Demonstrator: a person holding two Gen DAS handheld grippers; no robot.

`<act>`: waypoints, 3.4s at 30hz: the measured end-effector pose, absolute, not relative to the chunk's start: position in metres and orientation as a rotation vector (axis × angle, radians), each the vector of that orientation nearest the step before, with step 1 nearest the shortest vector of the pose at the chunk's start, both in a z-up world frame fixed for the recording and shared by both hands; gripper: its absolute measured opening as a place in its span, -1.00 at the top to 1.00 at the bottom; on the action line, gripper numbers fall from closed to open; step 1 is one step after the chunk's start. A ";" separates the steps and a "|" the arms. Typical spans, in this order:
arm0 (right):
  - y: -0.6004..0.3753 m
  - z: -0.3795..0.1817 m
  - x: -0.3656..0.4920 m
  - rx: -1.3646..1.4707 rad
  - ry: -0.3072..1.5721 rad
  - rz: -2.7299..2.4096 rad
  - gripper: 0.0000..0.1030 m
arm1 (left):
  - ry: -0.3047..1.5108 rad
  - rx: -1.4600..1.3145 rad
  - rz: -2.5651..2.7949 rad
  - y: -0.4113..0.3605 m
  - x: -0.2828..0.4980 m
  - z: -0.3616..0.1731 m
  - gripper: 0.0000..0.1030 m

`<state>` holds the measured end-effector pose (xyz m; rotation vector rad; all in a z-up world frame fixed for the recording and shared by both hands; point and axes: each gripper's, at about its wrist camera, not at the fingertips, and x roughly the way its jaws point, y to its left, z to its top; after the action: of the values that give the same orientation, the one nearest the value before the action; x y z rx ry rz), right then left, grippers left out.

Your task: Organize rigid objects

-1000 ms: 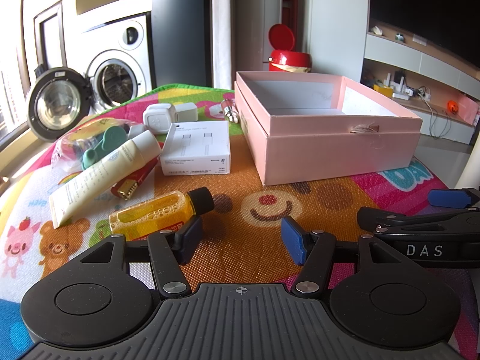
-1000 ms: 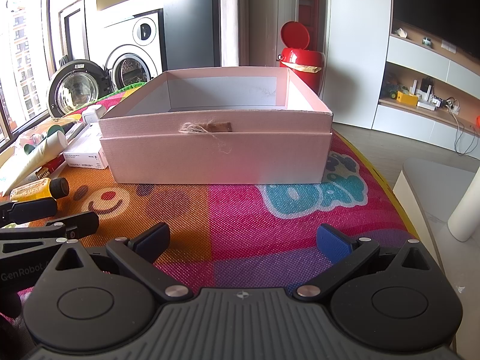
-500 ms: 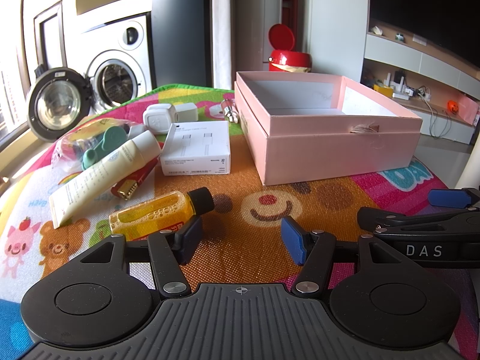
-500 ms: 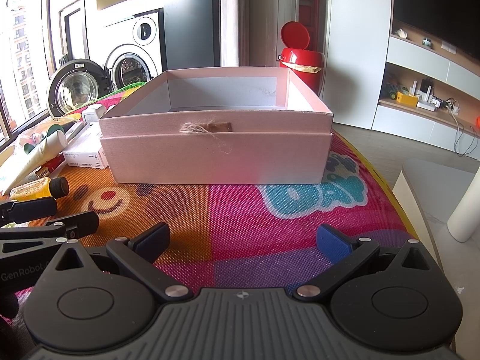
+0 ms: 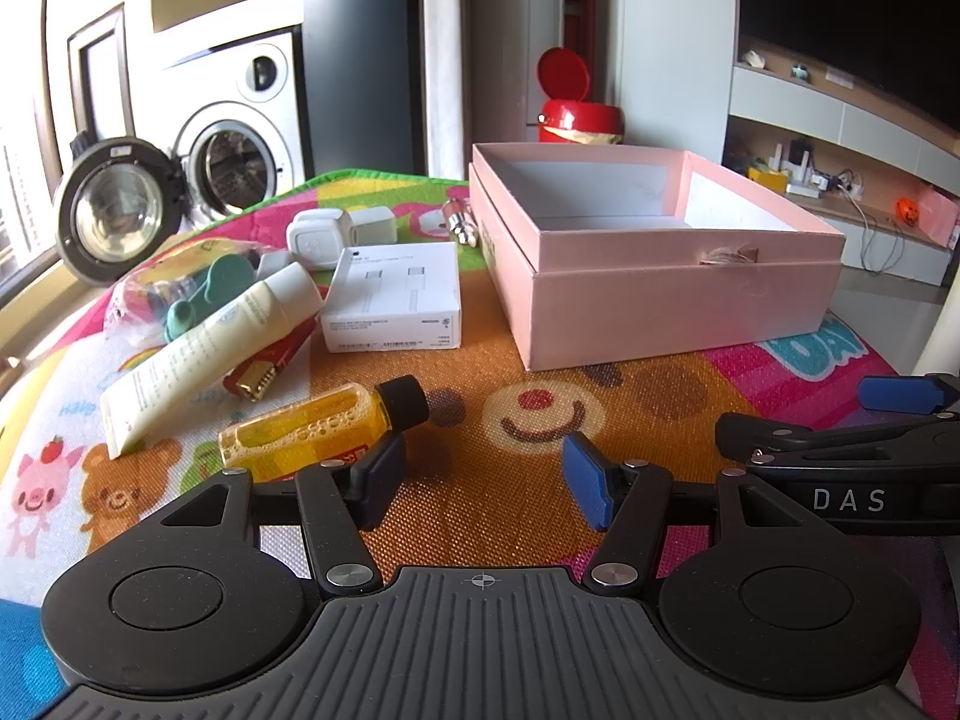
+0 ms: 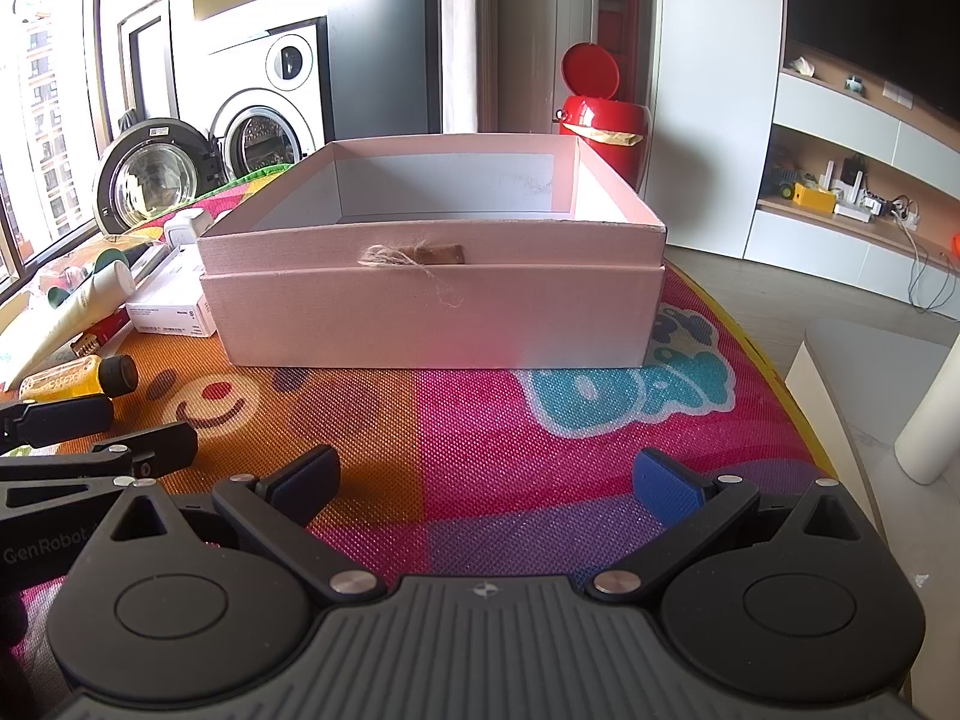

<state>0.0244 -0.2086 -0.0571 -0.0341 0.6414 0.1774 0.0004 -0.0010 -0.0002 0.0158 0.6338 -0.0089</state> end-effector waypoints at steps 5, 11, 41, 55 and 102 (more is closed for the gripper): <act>-0.209 -0.057 0.026 -0.037 0.648 0.201 -1.00 | 0.631 -0.006 -0.022 0.001 -0.002 0.001 -0.18; -0.212 -0.052 0.031 -0.086 0.695 0.325 -1.00 | 0.572 0.038 -0.144 0.020 -0.033 0.016 -0.10; -0.120 -0.007 0.001 -0.359 0.444 0.626 -1.00 | 0.748 0.150 -0.161 0.135 -0.045 0.023 0.38; 0.019 0.019 0.108 -0.434 0.566 0.649 0.20 | 0.736 -0.067 -0.070 0.182 -0.052 0.019 0.36; -0.124 0.018 -0.033 -0.362 0.564 0.926 -0.27 | 0.723 -0.069 -0.090 0.129 -0.056 0.053 0.37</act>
<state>-0.0333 -0.1244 0.0181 -0.3623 0.5637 0.9263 -0.0561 0.1295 0.0528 -0.0686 0.7225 -0.0897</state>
